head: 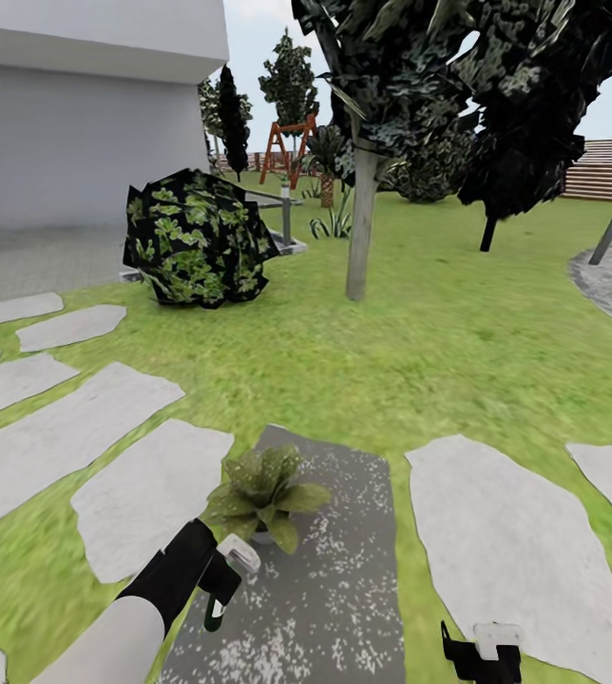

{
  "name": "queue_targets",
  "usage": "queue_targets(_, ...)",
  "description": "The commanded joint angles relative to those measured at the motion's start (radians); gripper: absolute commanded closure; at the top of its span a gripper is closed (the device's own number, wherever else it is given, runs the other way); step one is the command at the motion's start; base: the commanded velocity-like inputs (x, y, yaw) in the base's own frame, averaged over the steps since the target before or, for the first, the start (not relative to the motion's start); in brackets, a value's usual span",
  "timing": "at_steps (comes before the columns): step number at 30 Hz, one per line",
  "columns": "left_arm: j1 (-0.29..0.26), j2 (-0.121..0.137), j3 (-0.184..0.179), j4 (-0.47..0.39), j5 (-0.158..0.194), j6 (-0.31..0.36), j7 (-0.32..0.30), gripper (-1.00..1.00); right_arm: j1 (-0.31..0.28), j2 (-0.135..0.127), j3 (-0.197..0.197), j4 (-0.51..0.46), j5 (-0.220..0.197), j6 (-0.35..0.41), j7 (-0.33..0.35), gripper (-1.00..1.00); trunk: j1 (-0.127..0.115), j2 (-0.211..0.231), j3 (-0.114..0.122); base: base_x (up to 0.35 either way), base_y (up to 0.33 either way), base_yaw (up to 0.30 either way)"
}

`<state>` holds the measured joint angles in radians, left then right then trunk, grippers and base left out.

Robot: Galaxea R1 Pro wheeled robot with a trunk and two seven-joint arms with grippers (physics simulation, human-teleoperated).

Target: Pick up the pesticide atomizer in the garden and spray insectifuge to fully cover both potted plants in the garden.

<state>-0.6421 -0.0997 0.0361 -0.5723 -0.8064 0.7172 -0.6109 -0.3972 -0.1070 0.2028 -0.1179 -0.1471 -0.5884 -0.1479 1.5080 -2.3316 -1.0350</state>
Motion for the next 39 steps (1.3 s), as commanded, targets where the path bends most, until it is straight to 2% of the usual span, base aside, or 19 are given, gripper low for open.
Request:
queue_targets(1,-0.001,-0.001,0.004,-0.001,-0.010,0.002,-0.009,1.00,0.000,0.000,0.009,0.000,-0.009,-0.002,-0.003,-1.00,0.000,0.000,-0.001,0.108,-0.204,0.274)
queue_targets(5,-0.001,-0.002,0.005,-0.001,-0.010,0.002,-0.009,1.00,0.000,0.000,0.009,0.000,-0.009,-0.002,-0.003,-1.00,0.000,0.000,-0.001,0.111,-0.209,0.181)
queue_targets(16,-0.001,-0.003,0.005,-0.001,-0.011,0.002,-0.009,1.00,0.000,-0.003,0.007,0.001,-0.009,-0.002,-0.002,-1.00,0.000,0.000,-0.001,0.105,-0.241,0.006)
queue_targets(21,-0.001,-0.005,0.005,-0.001,-0.011,0.002,-0.009,1.00,0.000,-0.001,0.009,0.000,-0.009,-0.002,-0.002,-1.00,0.000,0.000,-0.001,0.015,-0.056,0.018)
queue_targets(39,0.000,-0.006,0.003,0.000,-0.011,0.002,-0.009,1.00,0.000,0.000,0.009,0.000,-0.009,-0.002,-0.003,-1.00,0.000,0.000,-0.001,0.021,-0.021,0.260)
